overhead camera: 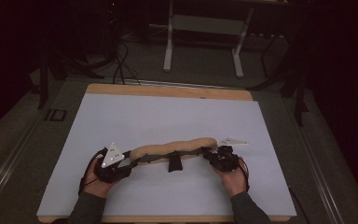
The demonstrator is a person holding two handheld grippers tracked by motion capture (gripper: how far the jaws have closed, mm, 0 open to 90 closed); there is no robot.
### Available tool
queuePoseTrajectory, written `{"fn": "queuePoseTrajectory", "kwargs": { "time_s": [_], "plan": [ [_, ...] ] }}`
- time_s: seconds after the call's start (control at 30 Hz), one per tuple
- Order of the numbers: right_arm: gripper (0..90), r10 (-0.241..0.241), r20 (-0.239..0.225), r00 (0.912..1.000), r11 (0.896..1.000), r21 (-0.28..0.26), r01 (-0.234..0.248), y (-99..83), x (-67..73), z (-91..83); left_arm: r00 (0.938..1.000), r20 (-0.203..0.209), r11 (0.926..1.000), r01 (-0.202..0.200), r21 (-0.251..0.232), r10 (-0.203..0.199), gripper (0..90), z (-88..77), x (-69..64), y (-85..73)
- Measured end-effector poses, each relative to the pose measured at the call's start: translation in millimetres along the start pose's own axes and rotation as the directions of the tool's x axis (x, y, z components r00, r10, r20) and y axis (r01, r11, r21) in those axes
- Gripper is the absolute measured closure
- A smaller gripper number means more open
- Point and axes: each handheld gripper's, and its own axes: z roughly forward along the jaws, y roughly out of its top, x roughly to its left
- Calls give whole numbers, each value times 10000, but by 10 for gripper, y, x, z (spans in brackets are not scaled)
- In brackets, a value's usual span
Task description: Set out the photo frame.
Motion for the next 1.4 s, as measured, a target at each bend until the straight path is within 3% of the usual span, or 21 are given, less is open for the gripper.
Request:
{"fn": "queuePoseTrajectory", "kwargs": {
  "time_s": [0.47,0.9,1.4],
  "plan": [
    [898,247,104,9996,9996,148,-249,36,-35,91,9979,244,9982,-607,0,607,620,-20,-80,-7],
    [898,654,46,9978,9978,-130,-653,123,-63,131,9918,663,9940,-1091,-55,1092,654,-2,-155,8],
    [898,759,44,9971,9971,-112,-758,193,-48,177,9846,1144,9913,-1311,-142,1319,656,33,-239,35]
  ]
}}
